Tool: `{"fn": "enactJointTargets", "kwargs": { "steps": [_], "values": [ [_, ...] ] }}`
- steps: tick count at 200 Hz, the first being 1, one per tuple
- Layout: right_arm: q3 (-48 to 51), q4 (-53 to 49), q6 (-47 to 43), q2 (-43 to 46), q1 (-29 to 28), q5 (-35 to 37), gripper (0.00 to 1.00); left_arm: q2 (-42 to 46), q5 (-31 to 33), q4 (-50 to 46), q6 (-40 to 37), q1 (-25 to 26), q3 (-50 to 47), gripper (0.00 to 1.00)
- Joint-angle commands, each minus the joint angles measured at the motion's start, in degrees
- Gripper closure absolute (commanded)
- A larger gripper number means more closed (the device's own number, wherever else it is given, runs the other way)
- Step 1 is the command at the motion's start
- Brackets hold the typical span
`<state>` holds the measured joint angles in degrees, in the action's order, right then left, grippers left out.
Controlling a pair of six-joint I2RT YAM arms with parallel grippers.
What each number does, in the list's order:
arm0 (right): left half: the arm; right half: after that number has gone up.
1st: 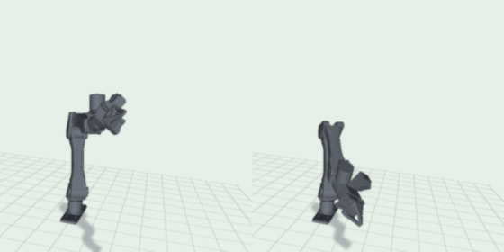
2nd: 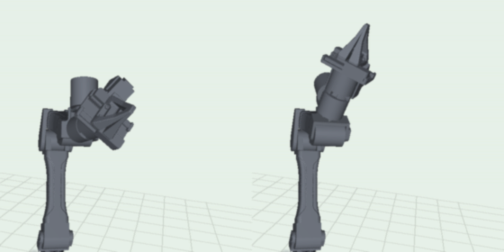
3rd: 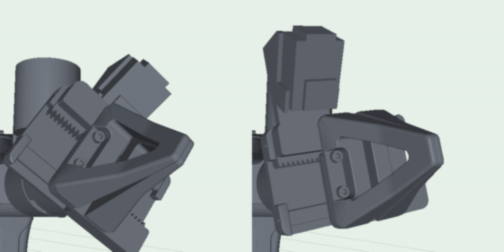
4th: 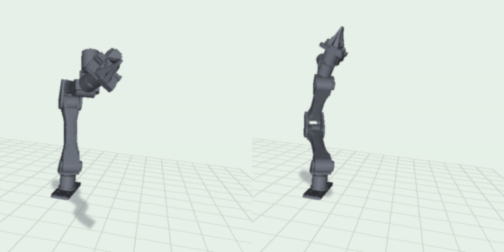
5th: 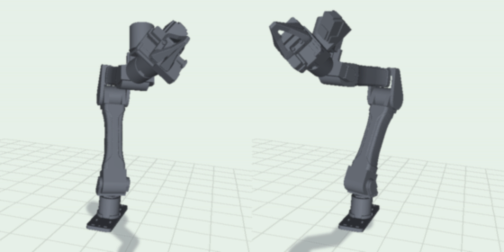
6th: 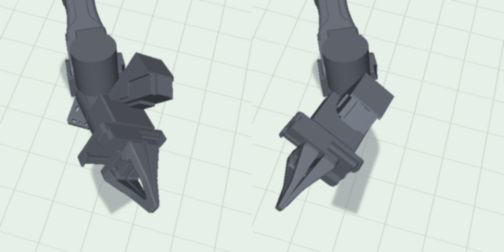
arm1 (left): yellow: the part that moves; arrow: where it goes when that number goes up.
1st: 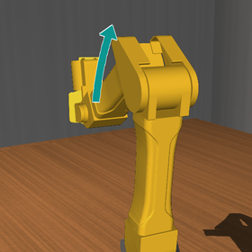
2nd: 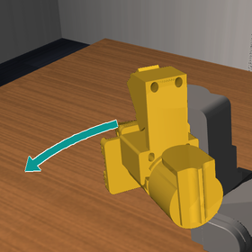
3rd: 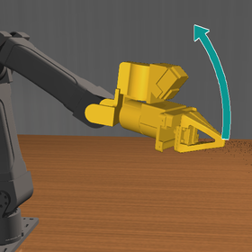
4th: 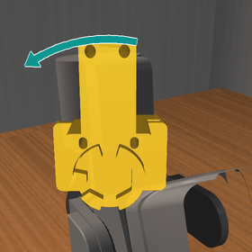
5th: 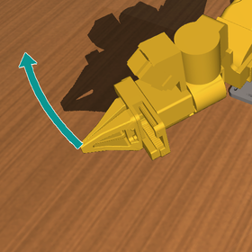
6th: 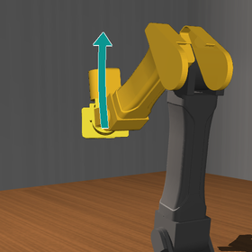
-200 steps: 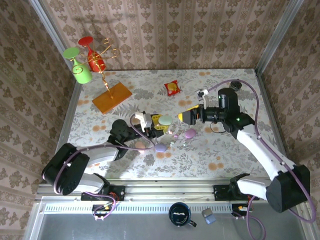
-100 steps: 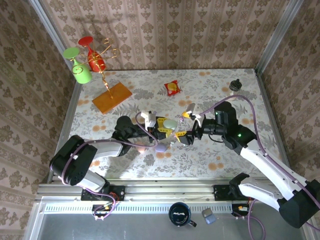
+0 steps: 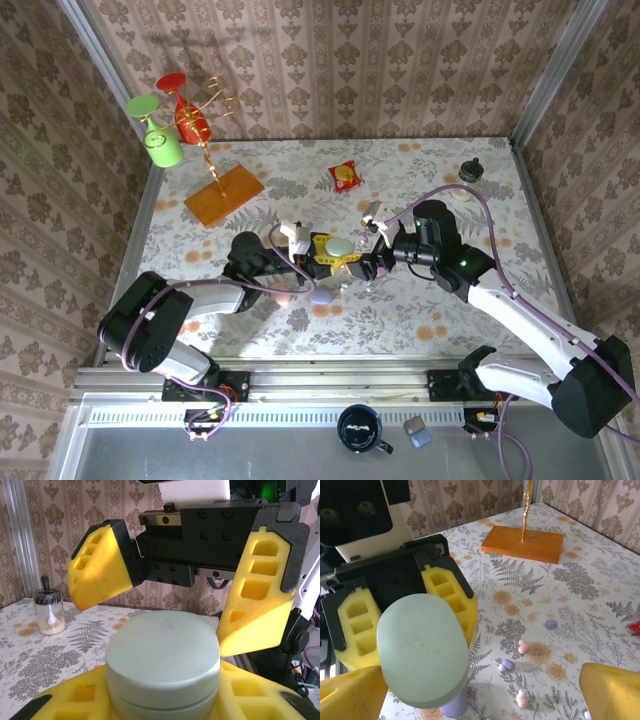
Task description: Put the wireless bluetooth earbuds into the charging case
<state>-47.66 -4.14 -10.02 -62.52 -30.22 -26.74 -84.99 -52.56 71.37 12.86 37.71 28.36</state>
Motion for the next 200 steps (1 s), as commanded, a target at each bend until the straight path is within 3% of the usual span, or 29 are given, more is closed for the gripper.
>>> {"fn": "enactJointTargets", "kwargs": {
  "steps": [1,70,122,139,200],
  "values": [
    [-2.59,3.51,3.79,0.08,0.39,4.24,0.02,0.48,-2.22,2.45,-1.07,0.12,-0.31,0.64],
    [-3.83,7.69,13.86,-2.12,2.36,7.28,0.03,0.52,-2.68,2.54,-1.31,-1.18,-0.84,0.64],
    [-1.66,9.44,13.34,1.79,2.36,-3.35,0.03,1.04,-0.9,2.72,-1.86,-1.12,-1.98,0.64],
    [0.2,10.79,15.25,4.51,2.36,-3.41,0.01,1.4,-0.01,2.74,-2.22,-1.2,-2.47,0.64],
    [5.93,1.17,27.56,12.22,3.98,15.3,0.0,4.72,4.07,2.72,-3.59,-1.27,-6.72,0.64]
  ]
}}
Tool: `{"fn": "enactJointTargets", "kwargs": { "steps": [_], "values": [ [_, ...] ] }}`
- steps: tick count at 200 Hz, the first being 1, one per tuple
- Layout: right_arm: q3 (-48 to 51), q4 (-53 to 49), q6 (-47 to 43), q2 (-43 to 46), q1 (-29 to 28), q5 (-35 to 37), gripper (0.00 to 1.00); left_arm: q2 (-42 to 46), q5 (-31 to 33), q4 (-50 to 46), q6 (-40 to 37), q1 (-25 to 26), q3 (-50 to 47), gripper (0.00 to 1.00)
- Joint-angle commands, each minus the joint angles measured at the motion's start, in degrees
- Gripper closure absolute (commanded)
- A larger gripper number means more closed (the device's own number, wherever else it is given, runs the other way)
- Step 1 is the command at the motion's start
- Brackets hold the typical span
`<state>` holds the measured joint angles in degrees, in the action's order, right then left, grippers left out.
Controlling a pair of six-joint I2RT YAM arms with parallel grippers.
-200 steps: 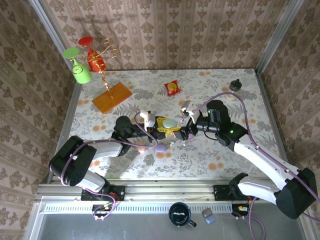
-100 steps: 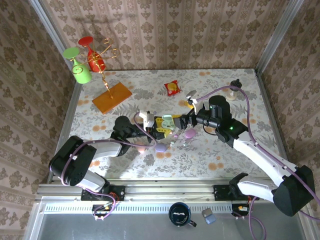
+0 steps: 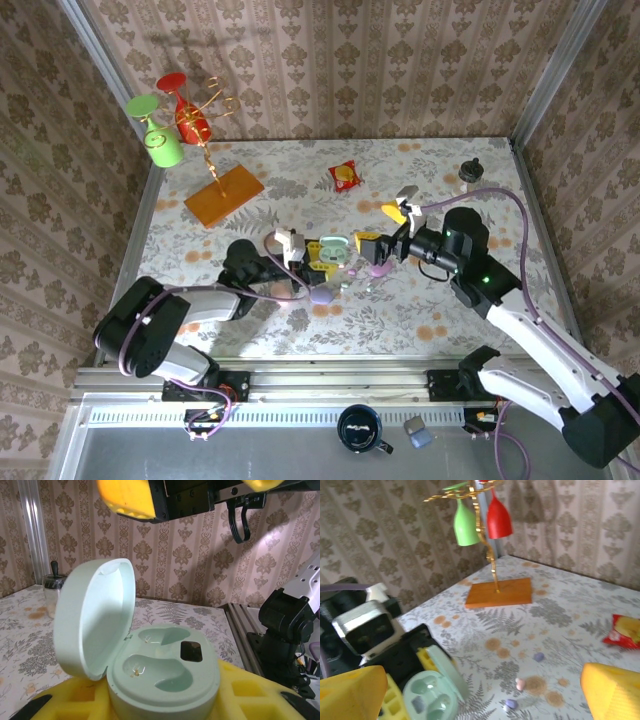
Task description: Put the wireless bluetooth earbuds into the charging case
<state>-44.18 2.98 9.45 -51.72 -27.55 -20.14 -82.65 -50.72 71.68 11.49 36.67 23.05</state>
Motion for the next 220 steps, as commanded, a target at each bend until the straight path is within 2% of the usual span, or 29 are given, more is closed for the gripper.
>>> {"fn": "enactJointTargets", "kwargs": {
  "steps": [1,32,60,88,125,178,220],
  "values": [
    [2.53,-6.31,8.37,1.44,1.38,8.79,0.0,2.44,2.35,2.41,-2.19,-0.21,-1.46,0.64],
    [5.35,-10.37,15.13,0.61,4.06,4.43,0.01,3.53,3.14,2.49,-1.23,-0.28,-2.23,0.64],
    [4.5,-16.57,20.49,-4.31,4.63,5.0,0.11,4.43,5.39,2.42,-3.01,-0.56,-4.09,0.64],
    [3.86,-22.46,22.07,-10.27,3.64,5.29,0.14,4.34,6.24,2.44,-3.64,-0.63,-4.59,0.64],
    [7.71,-18.08,27.21,-16.67,3.21,1.97,0.23,4.52,6.07,2.42,-3.91,-0.7,-4.85,0.64],
    [3.35,-15.78,23.52,-27.61,2.33,-1.63,0.31,4.43,5.46,2.42,-3.61,-0.72,-4.77,0.64],
    [-1.18,-16.44,19.43,-36.26,2.33,-3.09,0.32,4.8,6.13,2.44,-3.6,-0.67,-4.85,0.64]
  ]
}}
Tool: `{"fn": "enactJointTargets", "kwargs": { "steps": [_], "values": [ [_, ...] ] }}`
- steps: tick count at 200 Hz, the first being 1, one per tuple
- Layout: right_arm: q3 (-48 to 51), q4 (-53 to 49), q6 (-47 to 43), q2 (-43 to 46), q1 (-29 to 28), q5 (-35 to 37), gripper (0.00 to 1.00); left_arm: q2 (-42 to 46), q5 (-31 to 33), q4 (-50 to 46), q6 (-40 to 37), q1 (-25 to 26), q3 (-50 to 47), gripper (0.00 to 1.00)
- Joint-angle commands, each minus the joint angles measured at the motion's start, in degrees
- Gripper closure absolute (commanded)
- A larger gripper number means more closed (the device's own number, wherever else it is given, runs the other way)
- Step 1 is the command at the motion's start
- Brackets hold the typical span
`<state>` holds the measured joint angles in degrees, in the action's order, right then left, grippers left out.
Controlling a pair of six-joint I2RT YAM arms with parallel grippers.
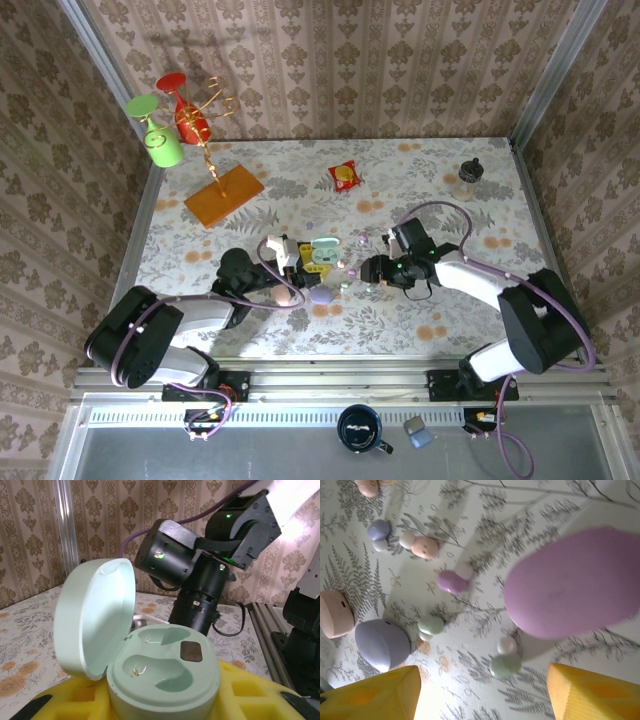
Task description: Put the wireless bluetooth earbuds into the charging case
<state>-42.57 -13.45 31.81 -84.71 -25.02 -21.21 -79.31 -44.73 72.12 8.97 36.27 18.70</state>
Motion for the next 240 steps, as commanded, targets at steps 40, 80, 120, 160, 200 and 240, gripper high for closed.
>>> {"fn": "enactJointTargets", "kwargs": {
  "steps": [40,80,120,160,200,240],
  "values": [
    [-3.15,2.45,-2.8,-7.59,-0.32,-4.66,0.33,2.38,1.47,2.01,-1.02,-0.32,-0.94,0.64],
    [-1.67,2.81,-2.6,-6.97,-1.52,-5.7,0.35,2.5,1.77,2.03,-1.15,-0.35,-1.02,0.64],
    [0.85,2.56,-1.69,-4.51,-2.47,-6.2,0.38,3.9,5.3,1.98,-1.99,-0.76,-2.12,0.65],
    [1.72,3.34,-0.31,-3.37,-4.2,-6.88,0.39,4.82,7.41,1.92,-2.1,-1.96,-2.87,0.66],
    [1.72,3.02,0.38,-3.82,-5.31,-4.58,0.38,4.34,7.46,2.0,-1.6,-4.01,-3.5,0.66],
    [2.82,5.02,3.17,-4.58,-6.0,-7.24,0.39,4.42,7.46,2.02,-1.75,-4.54,-3.58,0.66]
  ]
}}
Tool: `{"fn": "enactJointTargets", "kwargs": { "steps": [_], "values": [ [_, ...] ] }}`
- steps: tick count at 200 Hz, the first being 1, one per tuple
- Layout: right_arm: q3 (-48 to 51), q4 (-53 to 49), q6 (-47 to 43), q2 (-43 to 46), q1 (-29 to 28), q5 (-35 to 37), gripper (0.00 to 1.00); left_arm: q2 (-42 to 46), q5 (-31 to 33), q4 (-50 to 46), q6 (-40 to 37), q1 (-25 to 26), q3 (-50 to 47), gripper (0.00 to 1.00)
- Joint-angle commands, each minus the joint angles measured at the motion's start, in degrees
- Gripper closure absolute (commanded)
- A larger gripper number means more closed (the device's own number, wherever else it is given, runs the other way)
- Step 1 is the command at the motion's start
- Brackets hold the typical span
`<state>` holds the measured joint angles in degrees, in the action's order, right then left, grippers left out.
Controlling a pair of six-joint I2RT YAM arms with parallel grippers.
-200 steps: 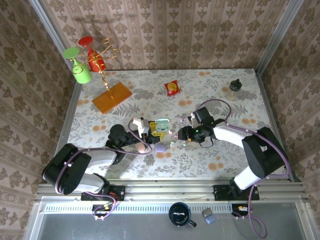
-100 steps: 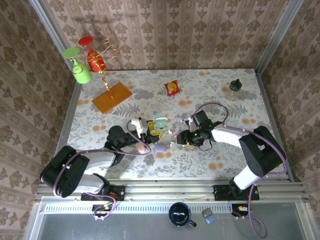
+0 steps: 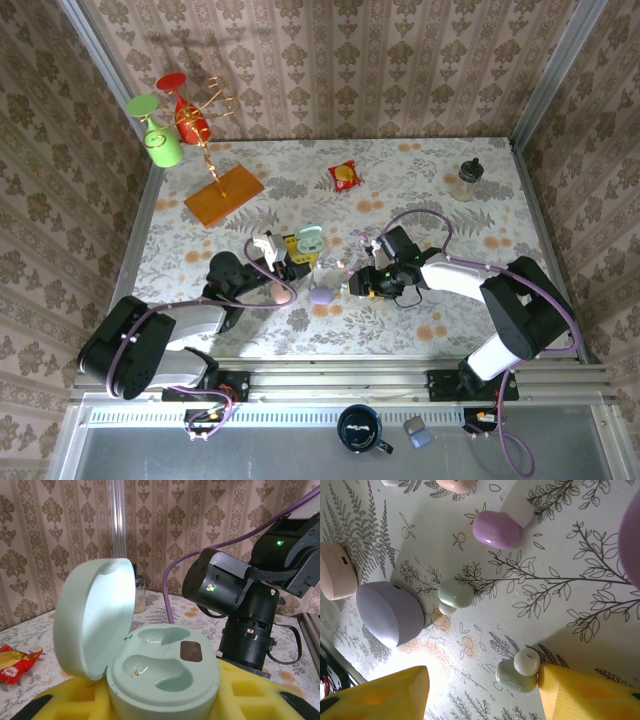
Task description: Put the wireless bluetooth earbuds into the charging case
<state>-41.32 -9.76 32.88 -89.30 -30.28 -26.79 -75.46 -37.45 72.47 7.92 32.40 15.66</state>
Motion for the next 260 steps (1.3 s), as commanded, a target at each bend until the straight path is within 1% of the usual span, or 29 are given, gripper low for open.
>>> {"fn": "enactJointTargets", "kwargs": {
  "steps": [1,12,15,24,56,82,101,113,129,146,152,163,171,173,177,188,197,199,212,237,246,260],
  "values": [
    [1.63,1.32,2.14,0.09,-0.74,-1.63,0.39,0.62,0.19,1.69,-0.71,-0.72,-0.54,0.66],
    [2.14,1.4,2.48,0.34,-0.98,-1.77,0.39,0.77,0.19,1.56,-0.71,-0.84,-0.67,0.66],
    [2.32,1.49,2.45,0.53,-1.07,-1.87,0.39,0.78,1.72,1.56,-0.72,-0.86,-0.7,0.66],
    [2.71,1.79,2.96,0.99,-1.5,-2.09,0.4,0.89,2.17,1.71,-0.67,-0.87,-0.76,0.66],
    [3.09,2.53,3.58,2.58,-3.24,-2.11,0.4,0.93,2.21,1.59,-0.69,-1.19,-0.81,0.66],
    [2.75,4.11,3.22,2.24,-4.07,-2.29,0.4,0.84,2.37,1.55,-0.8,-1.21,-0.89,0.66],
    [2.16,3.77,3.2,2.19,-4.65,-2.56,0.4,0.67,2.55,1.58,-0.79,-1.42,-0.98,0.66],
    [1.66,1.66,2.06,3.44,-5.09,-1.56,0.4,0.67,2.94,1.68,-0.75,-1.72,-1.14,0.66],
    [0.79,-2.99,-0.2,6.72,-5.64,3.23,0.4,0.69,4.05,1.63,-0.59,-2.45,-1.33,0.66],
    [-0.81,-8.89,-3.39,9.14,-6.87,10.81,0.39,0.66,5.36,1.67,0.38,-3.89,-1.51,0.66],
    [-1.63,-10.64,-4.32,11.51,-7.65,13.69,0.39,0.71,5.68,1.63,0.8,-4.61,-1.59,0.66],
    [-3.02,-13.3,-5.72,12.34,-9.36,19.32,0.39,0.99,5.99,1.64,1.59,-5.87,-1.81,0.66],
    [-4.37,-15.39,-6.28,12.32,-10.67,23.12,0.39,1.38,6.24,1.65,1.68,-5.86,-2.07,0.66],
    [-4.58,-15.97,-6.39,12.26,-10.96,24.24,0.39,1.5,6.32,1.65,1.6,-7.09,-2.16,0.66],
    [-5.52,-16.91,-6.7,12.0,-11.7,26.01,0.39,1.75,6.52,1.65,1.44,-7.66,-2.29,0.66],
    [-7.83,-19.4,-7.8,10.88,-13.84,31.48,0.39,2.6,7.21,1.66,1.29,-8.43,-2.7,0.65],
    [-10.26,-22.59,-8.86,9.94,-16.02,37.51,0.4,3.1,7.68,1.71,1.28,-9.33,-3.0,0.65],
    [-10.44,-22.89,-9.01,9.94,-16.2,37.77,0.4,3.19,7.73,1.65,1.3,-9.61,-3.0,0.65],
    [-14.22,-27.45,-9.66,4.79,-18.46,44.45,0.41,3.68,7.62,1.59,1.56,-11.41,-3.34,0.65],
    [-20.8,-35.21,-9.3,-2.17,-22.3,53.12,0.44,4.69,7.82,1.33,1.63,-14.02,-4.35,0.66],
    [-22.88,-37.11,-9.32,-4.59,-23.68,55.21,0.44,4.97,7.83,1.1,1.55,-14.27,-4.56,0.66],
    [-25.3,-39.03,-9.4,-8.06,-25.43,57.61,0.48,4.81,7.99,1.01,1.42,-14.81,-4.76,0.66]
  ]
}}
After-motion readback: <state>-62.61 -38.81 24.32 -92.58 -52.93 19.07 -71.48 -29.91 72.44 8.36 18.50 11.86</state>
